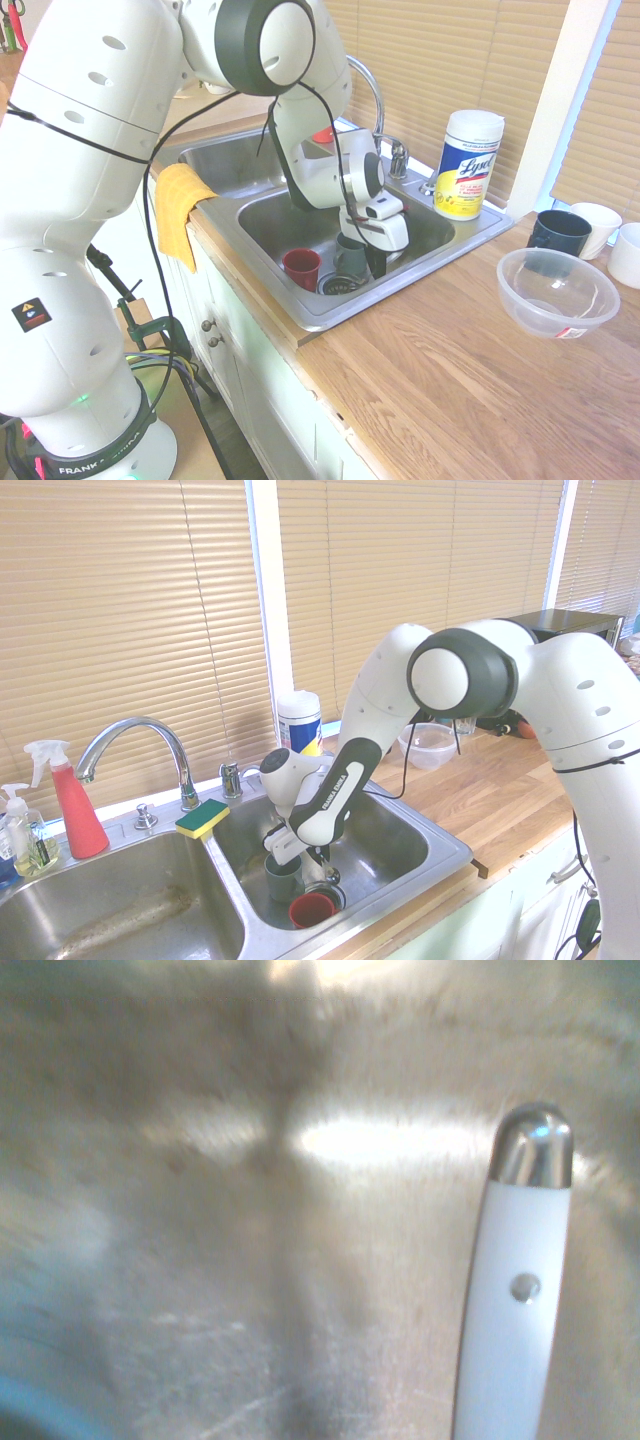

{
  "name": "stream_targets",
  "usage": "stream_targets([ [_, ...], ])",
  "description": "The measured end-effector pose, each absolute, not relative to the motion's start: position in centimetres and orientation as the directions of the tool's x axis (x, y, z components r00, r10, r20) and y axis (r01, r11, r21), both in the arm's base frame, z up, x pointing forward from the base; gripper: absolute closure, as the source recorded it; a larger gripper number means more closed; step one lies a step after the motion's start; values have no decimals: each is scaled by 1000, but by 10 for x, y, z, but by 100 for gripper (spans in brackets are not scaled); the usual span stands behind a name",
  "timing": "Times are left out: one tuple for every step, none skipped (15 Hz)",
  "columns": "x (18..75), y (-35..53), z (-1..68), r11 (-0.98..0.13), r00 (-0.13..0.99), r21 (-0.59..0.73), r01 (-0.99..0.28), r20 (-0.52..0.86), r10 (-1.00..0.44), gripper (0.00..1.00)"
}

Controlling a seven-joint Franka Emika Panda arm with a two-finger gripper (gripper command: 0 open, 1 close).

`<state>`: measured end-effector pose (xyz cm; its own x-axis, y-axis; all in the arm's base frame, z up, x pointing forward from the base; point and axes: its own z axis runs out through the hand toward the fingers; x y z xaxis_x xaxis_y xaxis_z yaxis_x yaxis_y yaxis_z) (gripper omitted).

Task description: Put the spoon into the sink

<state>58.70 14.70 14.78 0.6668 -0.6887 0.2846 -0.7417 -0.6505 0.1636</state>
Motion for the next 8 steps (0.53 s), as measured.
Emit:
stream_targets([
  [587, 144, 141, -651, 672, 177, -738, 276, -687, 100],
  [587, 140, 137, -649, 674, 189, -737, 274, -686, 100],
  [587, 138, 133, -649, 677, 197, -735, 270, -685, 100],
  [587, 138, 131, -649, 679, 202, -733, 265, -684, 0],
  [588, 138, 131, -651, 682, 207, -730, 261, -683, 0],
  [588, 139, 131, -652, 685, 214, -728, 256, -681, 0],
  [588, 139, 131, -652, 687, 217, -727, 255, -681, 0],
  [588, 139, 132, -653, 688, 220, -725, 256, -679, 0],
])
